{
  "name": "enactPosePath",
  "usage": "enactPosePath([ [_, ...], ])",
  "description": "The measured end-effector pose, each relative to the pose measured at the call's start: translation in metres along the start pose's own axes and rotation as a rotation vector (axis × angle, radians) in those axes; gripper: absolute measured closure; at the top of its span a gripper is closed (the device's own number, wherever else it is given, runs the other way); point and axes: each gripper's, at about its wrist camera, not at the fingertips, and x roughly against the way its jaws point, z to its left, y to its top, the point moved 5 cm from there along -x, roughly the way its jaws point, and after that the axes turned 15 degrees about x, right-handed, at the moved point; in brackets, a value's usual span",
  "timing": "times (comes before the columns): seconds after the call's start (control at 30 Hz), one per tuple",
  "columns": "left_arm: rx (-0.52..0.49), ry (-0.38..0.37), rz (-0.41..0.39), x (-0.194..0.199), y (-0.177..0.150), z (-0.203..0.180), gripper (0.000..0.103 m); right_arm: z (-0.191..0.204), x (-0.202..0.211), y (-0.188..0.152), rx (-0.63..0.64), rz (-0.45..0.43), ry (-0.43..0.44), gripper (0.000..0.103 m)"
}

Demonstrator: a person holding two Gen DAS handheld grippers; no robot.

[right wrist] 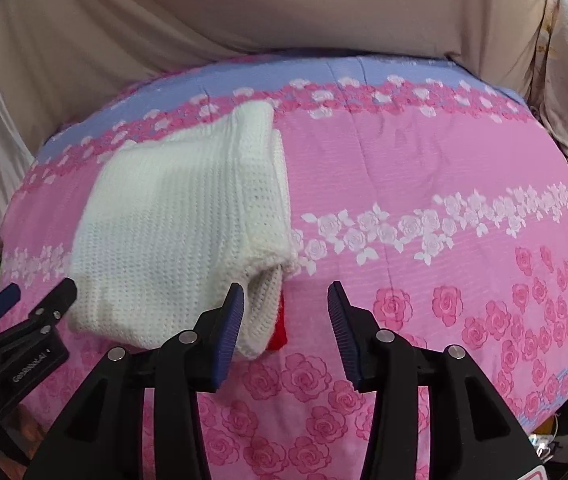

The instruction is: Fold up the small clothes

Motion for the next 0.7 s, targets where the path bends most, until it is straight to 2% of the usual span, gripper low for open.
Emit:
enactPosePath([
  [0.07,0.003,0.016,0.042,-0.009,-0.003,0.002,0.007,0.008,-0.001,0.008,0.048,-0.005,0.019,0.053],
  [0.13,0.014,0.026,0.141,-0.027,-0.009,0.008,0.007,0.018,-0.025,0.004,0.081,0.082,0.093,0.053],
  [0.2,0.039,0.019,0.216,-0.041,-0.011,0.015,0.013,0.019,-0.050,-0.005,0.051,0.155,0.153,0.069],
  [0.23,0.053,0.009,0.249,-0.046,-0.011,0.019,0.031,0.016,-0.060,-0.008,0.025,0.179,0.180,0.085],
  [0.3,0.092,-0.026,0.296,-0.050,-0.010,0.025,0.036,0.009,-0.061,-0.005,-0.032,0.174,0.229,0.092],
  [0.37,0.096,-0.034,0.306,-0.051,-0.010,0.025,0.036,0.001,-0.037,0.013,-0.058,0.089,0.255,0.093],
  [0.47,0.039,0.007,0.306,-0.058,-0.016,0.020,0.035,0.000,-0.013,0.027,-0.017,0.005,0.249,0.093],
  [0.5,0.035,0.010,0.312,-0.062,-0.019,0.019,0.035,0.001,-0.019,0.023,-0.006,0.027,0.239,0.093],
  [0.53,0.038,0.017,0.315,-0.063,-0.020,0.019,0.033,0.004,-0.043,0.008,0.014,0.106,0.216,0.093],
  [0.57,0.041,0.020,0.314,-0.064,-0.021,0.020,0.032,0.005,-0.066,-0.007,0.030,0.187,0.206,0.088],
  [0.6,0.042,0.018,0.313,-0.063,-0.019,0.020,0.032,0.003,-0.079,-0.019,0.018,0.195,0.208,0.085],
  [0.63,0.046,0.016,0.315,-0.061,-0.018,0.021,0.032,0.001,-0.077,-0.020,-0.002,0.166,0.203,0.083],
  [0.7,0.064,-0.004,0.311,-0.052,-0.014,0.023,0.031,-0.003,-0.065,-0.014,-0.045,0.180,0.219,0.082],
])
